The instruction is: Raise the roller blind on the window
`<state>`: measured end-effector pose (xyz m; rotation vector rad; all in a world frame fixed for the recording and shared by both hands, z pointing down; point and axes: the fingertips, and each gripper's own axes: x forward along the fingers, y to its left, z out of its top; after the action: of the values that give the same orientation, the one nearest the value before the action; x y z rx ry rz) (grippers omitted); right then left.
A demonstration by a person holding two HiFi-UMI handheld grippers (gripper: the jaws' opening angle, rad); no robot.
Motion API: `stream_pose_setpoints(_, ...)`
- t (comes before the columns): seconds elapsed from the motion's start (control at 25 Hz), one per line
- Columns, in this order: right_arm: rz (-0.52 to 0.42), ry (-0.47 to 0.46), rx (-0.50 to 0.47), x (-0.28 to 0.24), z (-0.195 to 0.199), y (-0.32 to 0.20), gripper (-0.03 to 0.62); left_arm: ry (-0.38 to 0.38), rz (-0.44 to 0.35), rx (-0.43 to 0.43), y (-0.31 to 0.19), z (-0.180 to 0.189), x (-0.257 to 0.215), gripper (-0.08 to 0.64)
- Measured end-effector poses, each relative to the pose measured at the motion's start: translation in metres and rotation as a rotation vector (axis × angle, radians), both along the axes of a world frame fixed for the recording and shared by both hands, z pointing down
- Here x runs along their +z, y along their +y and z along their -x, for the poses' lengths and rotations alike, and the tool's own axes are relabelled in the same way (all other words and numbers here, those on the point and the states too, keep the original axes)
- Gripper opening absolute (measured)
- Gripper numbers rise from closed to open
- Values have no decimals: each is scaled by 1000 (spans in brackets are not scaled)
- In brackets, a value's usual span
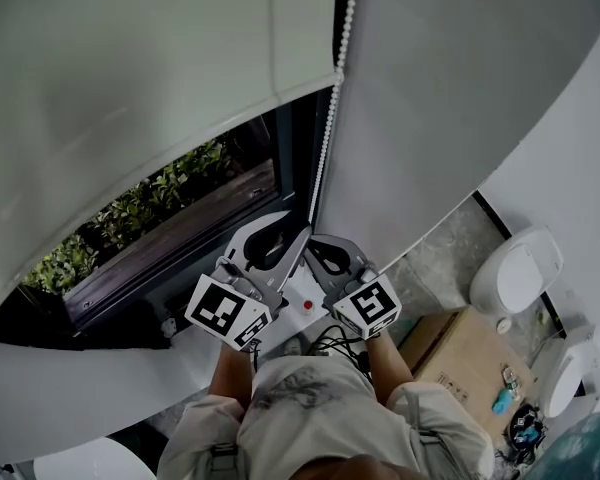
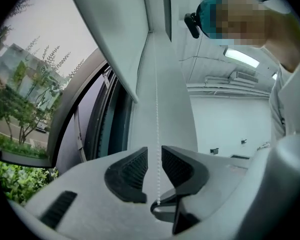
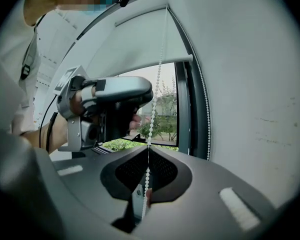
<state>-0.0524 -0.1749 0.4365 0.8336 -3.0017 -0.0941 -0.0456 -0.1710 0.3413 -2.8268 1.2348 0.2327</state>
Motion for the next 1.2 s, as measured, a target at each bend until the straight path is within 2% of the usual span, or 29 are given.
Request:
stream_pose_setpoints(0.4, -18, 7, 1, -2, 3, 0, 12, -29, -83, 45, -12, -16, -44, 78)
stream_pose_setpoints(0.52, -32, 11, 0, -5, 3, 1, 12, -34, -94, 47, -12, -19, -51, 40)
stream_pose_setpoints(0.72, -15, 9, 3, -4, 3, 1, 12, -64, -88, 37, -14, -23, -50, 20)
stream_pose_setpoints(1.2, -4, 42, 5, 13, 4, 1, 12, -61, -62, 14, -13, -18, -34, 14)
